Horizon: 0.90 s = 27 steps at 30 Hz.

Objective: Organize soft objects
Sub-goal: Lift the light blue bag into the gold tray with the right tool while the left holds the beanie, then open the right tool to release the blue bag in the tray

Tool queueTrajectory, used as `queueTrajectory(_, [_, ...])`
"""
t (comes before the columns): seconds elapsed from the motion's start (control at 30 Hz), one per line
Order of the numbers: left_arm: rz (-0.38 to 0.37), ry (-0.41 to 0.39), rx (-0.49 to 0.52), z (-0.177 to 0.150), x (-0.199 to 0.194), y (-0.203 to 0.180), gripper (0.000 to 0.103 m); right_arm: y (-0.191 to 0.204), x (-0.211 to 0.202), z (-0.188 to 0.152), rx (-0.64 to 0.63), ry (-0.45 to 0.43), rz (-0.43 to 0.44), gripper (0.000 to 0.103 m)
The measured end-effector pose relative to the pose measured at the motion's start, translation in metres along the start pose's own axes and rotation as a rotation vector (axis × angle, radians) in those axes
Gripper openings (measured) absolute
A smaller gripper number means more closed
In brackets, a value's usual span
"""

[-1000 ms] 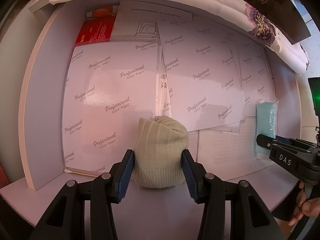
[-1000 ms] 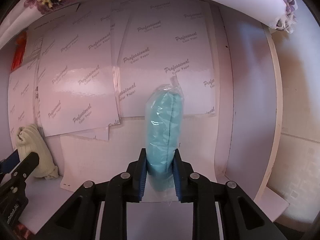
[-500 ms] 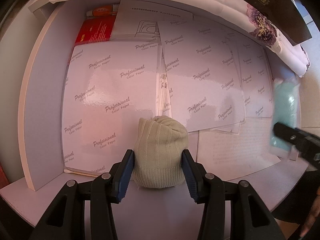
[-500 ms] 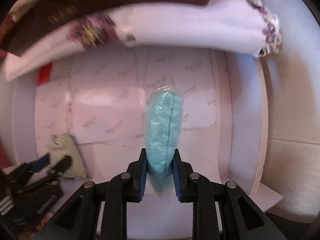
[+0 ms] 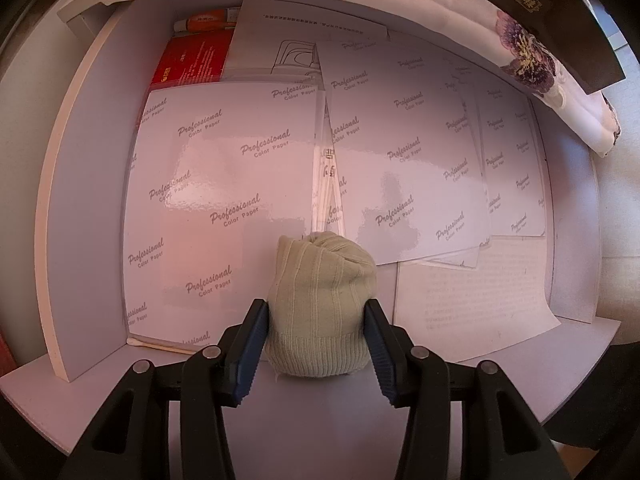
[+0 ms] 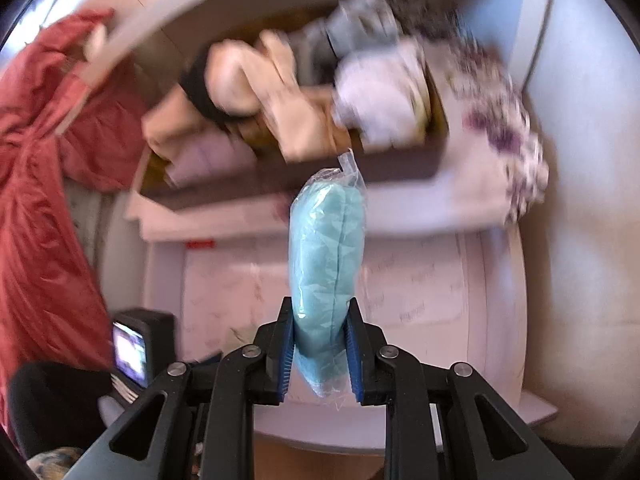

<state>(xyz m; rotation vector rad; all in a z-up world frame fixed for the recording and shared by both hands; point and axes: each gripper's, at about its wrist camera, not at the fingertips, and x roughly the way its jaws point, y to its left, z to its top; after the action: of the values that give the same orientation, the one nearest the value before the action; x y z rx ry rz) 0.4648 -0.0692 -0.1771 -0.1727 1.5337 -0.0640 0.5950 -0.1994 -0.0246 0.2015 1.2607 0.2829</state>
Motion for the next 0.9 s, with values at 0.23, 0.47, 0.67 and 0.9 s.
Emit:
queueTrajectory(0.23, [-0.009,0.003,-0.013,0.002,0.002,0.004,0.050,0.022,-0.029,0.053,-0.062,-0.096,0.023,0.023])
queueTrajectory(0.47, [-0.018,0.005,-0.025,0.002,0.004,0.007,0.050,0.045,-0.006,0.109,-0.087,-0.105,-0.063,0.023])
queueTrajectory(0.67, [-0.028,0.007,-0.037,0.003,0.006,0.009,0.050,0.038,0.057,0.130,-0.132,0.010,-0.221,0.023])
queueTrajectory(0.9, [-0.031,0.007,-0.045,0.003,0.008,0.011,0.051,0.032,0.070,0.132,-0.128,0.012,-0.222,0.023])
